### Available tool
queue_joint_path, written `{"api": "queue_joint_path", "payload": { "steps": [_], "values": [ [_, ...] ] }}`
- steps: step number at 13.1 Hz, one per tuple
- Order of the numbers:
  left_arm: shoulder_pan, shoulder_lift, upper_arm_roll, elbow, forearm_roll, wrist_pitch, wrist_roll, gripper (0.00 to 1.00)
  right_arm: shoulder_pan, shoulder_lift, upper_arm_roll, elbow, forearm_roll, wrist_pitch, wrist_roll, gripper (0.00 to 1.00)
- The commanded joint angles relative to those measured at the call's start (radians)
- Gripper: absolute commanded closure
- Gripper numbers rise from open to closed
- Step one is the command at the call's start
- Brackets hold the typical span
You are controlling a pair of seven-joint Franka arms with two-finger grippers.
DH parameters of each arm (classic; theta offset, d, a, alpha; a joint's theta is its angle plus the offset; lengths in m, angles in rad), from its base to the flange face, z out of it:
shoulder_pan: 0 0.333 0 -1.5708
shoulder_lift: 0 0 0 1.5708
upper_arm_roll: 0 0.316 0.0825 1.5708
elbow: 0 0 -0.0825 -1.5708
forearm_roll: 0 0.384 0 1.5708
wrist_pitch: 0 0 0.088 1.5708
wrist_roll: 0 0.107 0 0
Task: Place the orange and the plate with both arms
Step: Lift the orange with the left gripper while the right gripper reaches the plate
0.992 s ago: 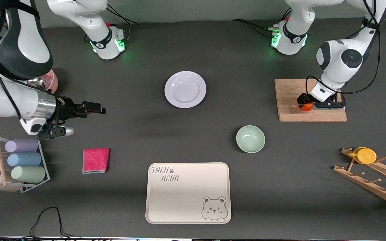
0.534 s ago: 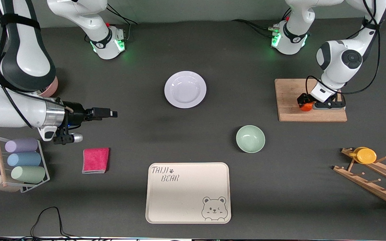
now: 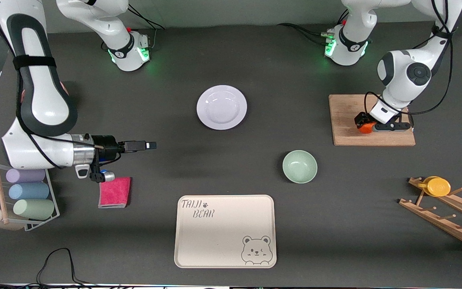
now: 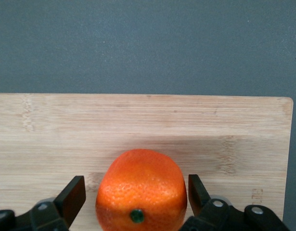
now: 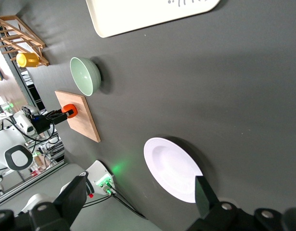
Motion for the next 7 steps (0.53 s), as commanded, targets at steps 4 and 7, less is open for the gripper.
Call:
{"api": "queue_joint_path", "payload": {
  "steps": [4, 7],
  "values": [
    [0.000, -0.004, -0.003, -0.007, -0.011, 0.009, -0.007, 0.98, -0.009, -0.019, -0.016, -0.172, 0.191, 0.049, -0.269, 0.00],
    [0.000, -0.024, -0.004, -0.002, -0.011, -0.001, -0.003, 1.00, -0.004, -0.074, -0.016, -0.336, 0.320, 0.095, -0.409, 0.00]
  ]
}}
